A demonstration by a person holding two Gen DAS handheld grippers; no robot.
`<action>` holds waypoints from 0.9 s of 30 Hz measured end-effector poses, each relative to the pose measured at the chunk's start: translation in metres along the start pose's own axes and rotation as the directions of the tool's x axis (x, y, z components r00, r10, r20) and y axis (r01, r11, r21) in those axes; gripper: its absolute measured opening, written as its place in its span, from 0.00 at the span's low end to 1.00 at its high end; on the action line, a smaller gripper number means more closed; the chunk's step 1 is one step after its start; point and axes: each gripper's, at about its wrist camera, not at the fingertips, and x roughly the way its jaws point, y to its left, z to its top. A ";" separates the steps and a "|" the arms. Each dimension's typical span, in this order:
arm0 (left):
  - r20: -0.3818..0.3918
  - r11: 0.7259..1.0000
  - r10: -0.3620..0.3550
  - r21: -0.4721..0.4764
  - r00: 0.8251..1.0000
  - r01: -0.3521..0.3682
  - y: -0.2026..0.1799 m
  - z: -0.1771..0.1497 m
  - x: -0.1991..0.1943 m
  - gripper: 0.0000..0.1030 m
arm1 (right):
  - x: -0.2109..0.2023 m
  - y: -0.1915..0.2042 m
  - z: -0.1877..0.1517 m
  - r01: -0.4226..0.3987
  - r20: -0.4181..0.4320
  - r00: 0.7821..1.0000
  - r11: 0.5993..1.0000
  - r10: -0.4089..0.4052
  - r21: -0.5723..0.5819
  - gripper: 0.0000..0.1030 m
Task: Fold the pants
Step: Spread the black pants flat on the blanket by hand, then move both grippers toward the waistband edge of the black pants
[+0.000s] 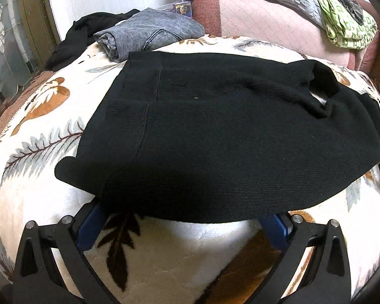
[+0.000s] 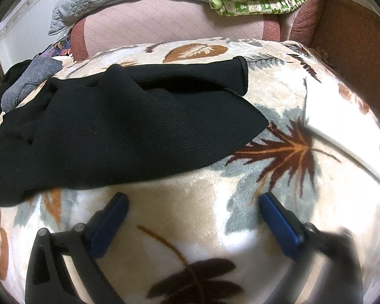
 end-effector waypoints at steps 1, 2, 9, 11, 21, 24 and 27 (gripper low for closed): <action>0.001 1.000 0.001 0.000 1.000 -0.001 -0.001 -0.001 0.000 1.00 | 0.000 0.001 0.000 0.001 0.000 1.000 1.000 -0.001 -0.001 1.00; 0.001 1.000 -0.002 -0.001 1.000 0.002 0.000 0.000 0.001 1.00 | 0.000 0.000 0.000 0.002 -0.003 1.000 1.000 -0.002 -0.003 1.00; -0.038 1.000 0.012 0.000 0.999 -0.012 -0.001 0.004 -0.005 1.00 | -0.007 0.005 0.002 0.013 -0.005 1.000 0.999 -0.013 -0.035 1.00; -0.028 1.000 0.006 -0.008 1.000 -0.006 -0.002 0.004 -0.015 1.00 | -0.019 0.010 0.004 0.005 0.011 1.000 0.998 -0.004 -0.069 1.00; 0.058 0.998 -0.053 -0.033 0.997 0.055 0.001 0.012 -0.064 1.00 | -0.074 0.040 0.011 -0.108 0.077 0.990 0.989 0.116 -0.102 1.00; 0.068 0.998 -0.055 -0.028 0.996 0.057 0.001 0.014 -0.070 1.00 | -0.080 0.044 0.010 -0.128 0.077 0.988 0.988 0.135 -0.091 1.00; 0.075 0.997 -0.061 -0.031 0.995 0.064 0.001 0.015 -0.074 1.00 | -0.085 0.046 0.009 -0.130 0.087 0.987 0.987 0.138 -0.093 1.00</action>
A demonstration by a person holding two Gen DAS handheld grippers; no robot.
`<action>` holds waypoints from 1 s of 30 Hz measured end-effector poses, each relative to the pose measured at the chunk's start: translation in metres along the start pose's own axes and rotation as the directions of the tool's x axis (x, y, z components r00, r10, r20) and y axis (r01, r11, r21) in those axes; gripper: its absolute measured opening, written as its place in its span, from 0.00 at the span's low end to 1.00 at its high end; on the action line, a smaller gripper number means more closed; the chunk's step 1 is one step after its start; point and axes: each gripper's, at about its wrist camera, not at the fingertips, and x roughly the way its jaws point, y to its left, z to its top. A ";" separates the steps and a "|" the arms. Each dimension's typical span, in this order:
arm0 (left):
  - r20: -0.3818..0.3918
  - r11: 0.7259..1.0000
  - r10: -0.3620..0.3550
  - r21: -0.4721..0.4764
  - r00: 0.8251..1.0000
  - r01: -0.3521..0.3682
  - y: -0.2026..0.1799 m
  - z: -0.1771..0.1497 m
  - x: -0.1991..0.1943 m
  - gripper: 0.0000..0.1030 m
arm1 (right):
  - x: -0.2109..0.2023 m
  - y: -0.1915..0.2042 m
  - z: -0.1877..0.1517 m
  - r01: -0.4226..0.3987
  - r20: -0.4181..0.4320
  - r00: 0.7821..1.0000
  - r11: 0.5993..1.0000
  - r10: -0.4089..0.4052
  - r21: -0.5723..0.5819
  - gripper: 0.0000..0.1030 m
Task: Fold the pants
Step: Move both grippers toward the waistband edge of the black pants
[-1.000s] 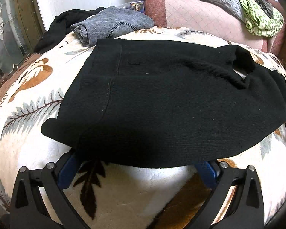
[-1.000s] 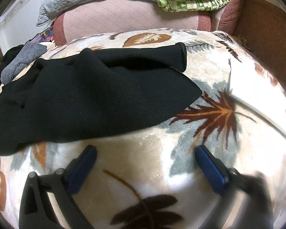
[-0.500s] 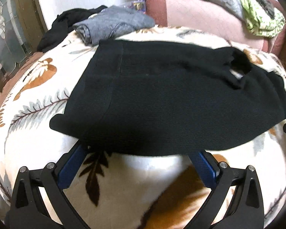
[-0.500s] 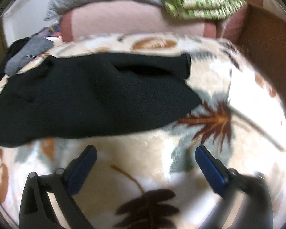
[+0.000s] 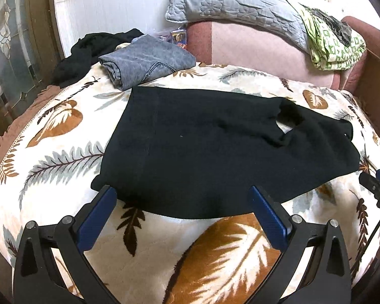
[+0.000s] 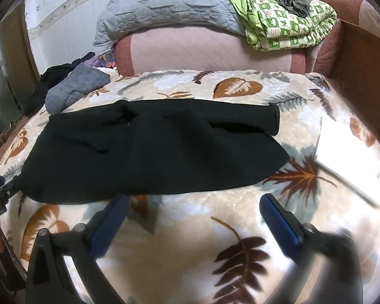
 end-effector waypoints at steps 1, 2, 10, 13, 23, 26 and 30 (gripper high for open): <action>0.001 1.000 -0.001 0.001 1.000 0.001 -0.001 0.000 -0.001 1.00 | -0.001 0.000 0.001 0.000 0.001 1.000 1.000 0.000 -0.001 1.00; 0.001 1.000 0.000 0.001 1.000 0.000 -0.002 0.000 -0.001 1.00 | -0.002 -0.001 0.002 0.000 0.002 1.000 1.000 0.000 0.004 1.00; -0.006 1.000 0.002 -0.007 1.000 -0.002 -0.004 -0.001 0.001 1.00 | -0.002 -0.008 0.001 0.023 -0.004 1.000 0.999 -0.023 0.027 1.00; -0.012 1.000 0.000 -0.014 1.000 0.000 -0.003 -0.002 0.003 1.00 | 0.001 -0.012 0.000 0.032 -0.008 0.999 0.999 -0.032 0.032 1.00; -0.072 0.998 0.002 -0.070 0.997 -0.007 0.016 -0.013 0.020 1.00 | 0.012 -0.025 -0.001 0.059 -0.030 0.998 0.997 -0.058 0.052 1.00; -0.077 0.997 0.010 -0.080 0.997 -0.016 0.020 -0.014 0.021 1.00 | 0.014 -0.027 0.000 0.057 -0.031 0.998 0.996 -0.056 0.063 1.00; -0.064 0.996 0.011 -0.083 0.998 -0.017 0.022 -0.011 0.020 1.00 | 0.015 -0.029 0.000 0.059 -0.031 0.998 0.996 -0.057 0.069 1.00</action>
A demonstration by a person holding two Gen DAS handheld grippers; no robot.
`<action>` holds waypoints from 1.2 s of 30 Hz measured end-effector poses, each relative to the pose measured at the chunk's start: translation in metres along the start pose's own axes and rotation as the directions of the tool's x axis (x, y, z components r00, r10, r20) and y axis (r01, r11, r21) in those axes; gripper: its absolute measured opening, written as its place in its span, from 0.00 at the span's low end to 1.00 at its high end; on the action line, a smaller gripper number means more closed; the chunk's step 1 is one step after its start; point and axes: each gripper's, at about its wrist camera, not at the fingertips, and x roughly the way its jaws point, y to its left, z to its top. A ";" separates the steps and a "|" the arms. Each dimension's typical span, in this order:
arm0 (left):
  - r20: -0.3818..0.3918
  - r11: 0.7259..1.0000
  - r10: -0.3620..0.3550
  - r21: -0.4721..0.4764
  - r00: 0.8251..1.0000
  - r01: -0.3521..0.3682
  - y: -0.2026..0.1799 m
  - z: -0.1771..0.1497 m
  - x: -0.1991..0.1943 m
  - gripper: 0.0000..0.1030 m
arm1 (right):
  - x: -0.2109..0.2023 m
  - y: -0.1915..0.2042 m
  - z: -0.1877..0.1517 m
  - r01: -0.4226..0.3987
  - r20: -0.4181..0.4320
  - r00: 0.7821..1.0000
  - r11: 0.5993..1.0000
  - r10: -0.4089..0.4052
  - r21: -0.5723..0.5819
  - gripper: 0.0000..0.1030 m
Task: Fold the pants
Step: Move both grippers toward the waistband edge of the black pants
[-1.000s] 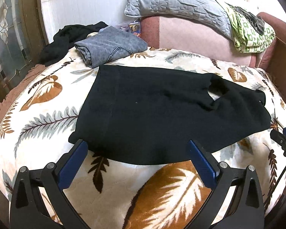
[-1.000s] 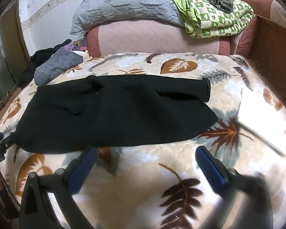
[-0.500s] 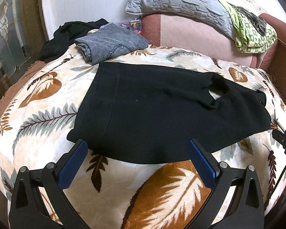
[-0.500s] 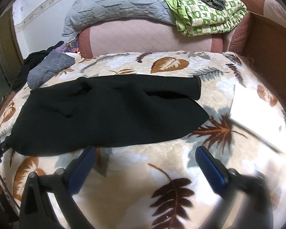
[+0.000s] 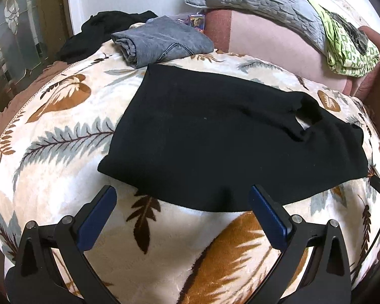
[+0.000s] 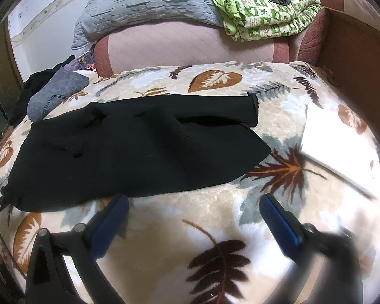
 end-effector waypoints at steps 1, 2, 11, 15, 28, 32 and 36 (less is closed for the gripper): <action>0.004 1.000 -0.001 0.000 1.000 0.001 0.000 0.001 -0.001 1.00 | 0.000 0.000 0.000 0.001 0.000 1.000 1.000 -0.001 0.000 1.00; 0.006 1.000 -0.002 -0.002 1.000 0.002 0.001 0.002 -0.001 1.00 | 0.000 0.000 0.000 0.001 0.000 1.000 1.000 -0.001 -0.001 1.00; -0.029 0.995 -0.080 -0.055 0.996 0.078 0.012 -0.001 0.001 1.00 | 0.004 -0.005 0.000 -0.007 -0.002 1.000 1.000 0.007 0.002 1.00; -0.058 0.989 -0.094 -0.120 0.994 0.087 0.029 -0.009 0.004 1.00 | 0.010 -0.016 -0.002 -0.024 -0.011 1.000 0.999 0.025 0.043 1.00; -0.063 0.987 -0.049 -0.158 0.997 0.038 0.038 -0.003 0.027 1.00 | 0.031 -0.037 -0.004 -0.022 -0.049 0.998 0.993 0.028 0.112 1.00; -0.064 0.987 -0.053 -0.155 0.997 0.042 0.029 0.004 0.039 1.00 | 0.041 -0.049 -0.005 -0.084 -0.057 0.994 0.979 0.096 0.184 1.00; -0.068 0.990 -0.064 -0.133 0.996 0.054 0.015 0.015 0.048 1.00 | 0.054 -0.056 -0.003 -0.142 -0.048 0.986 0.956 0.160 0.256 1.00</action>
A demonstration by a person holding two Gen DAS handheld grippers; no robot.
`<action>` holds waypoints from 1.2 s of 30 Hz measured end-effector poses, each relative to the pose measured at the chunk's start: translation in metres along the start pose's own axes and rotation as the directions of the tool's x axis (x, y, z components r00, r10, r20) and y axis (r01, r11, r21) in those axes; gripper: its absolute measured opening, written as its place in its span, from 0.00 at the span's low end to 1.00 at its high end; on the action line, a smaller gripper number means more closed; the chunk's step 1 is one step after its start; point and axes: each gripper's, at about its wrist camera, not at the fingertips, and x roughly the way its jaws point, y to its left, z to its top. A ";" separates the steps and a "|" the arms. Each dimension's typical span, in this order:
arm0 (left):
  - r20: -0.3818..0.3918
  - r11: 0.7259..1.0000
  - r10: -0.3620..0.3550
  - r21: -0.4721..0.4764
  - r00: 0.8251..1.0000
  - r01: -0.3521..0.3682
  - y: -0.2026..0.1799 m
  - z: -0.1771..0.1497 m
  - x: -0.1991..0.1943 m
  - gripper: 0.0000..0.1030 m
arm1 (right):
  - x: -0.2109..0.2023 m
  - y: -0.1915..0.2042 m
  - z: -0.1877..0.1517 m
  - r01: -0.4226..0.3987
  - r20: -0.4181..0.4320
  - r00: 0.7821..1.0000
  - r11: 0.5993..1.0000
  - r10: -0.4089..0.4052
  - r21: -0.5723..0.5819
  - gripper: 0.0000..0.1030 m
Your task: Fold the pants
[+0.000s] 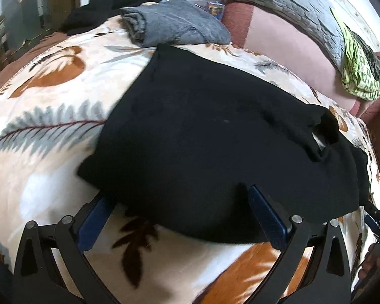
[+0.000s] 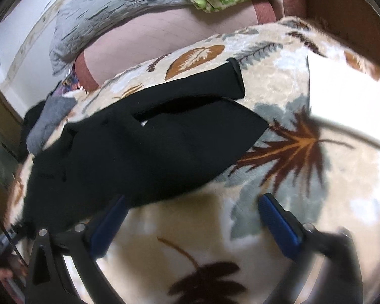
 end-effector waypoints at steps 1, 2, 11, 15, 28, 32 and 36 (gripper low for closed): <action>0.000 1.000 -0.002 0.002 1.000 0.002 -0.002 0.002 0.002 1.00 | 0.002 -0.001 0.002 -0.006 0.008 1.000 1.000 0.006 0.011 1.00; 0.000 1.000 -0.009 0.001 1.000 0.009 -0.003 0.005 0.004 1.00 | 0.003 -0.001 0.005 -0.017 0.026 1.000 1.000 0.016 0.022 0.99; 0.014 0.999 -0.040 -0.018 0.999 0.040 0.002 0.021 0.010 0.17 | 0.011 0.009 0.026 -0.039 0.062 0.997 0.999 0.037 0.023 0.15; 0.024 0.996 -0.092 -0.012 0.996 0.092 0.007 0.024 -0.005 0.13 | -0.021 0.017 0.022 -0.047 0.081 0.996 0.999 0.048 -0.016 0.14; -0.060 0.997 -0.067 0.039 0.996 0.070 0.043 -0.019 -0.031 0.14 | -0.051 -0.015 -0.043 0.008 -0.138 0.990 1.000 -0.008 0.006 0.34; -0.025 0.997 -0.067 0.045 0.997 0.068 0.041 -0.023 -0.039 0.15 | -0.077 -0.030 -0.036 0.061 -0.049 0.997 0.997 -0.059 0.044 0.70; -0.031 0.997 -0.064 0.046 0.998 0.065 0.040 -0.018 -0.039 0.15 | -0.093 -0.047 -0.020 0.114 0.014 0.993 0.989 -0.116 0.091 0.70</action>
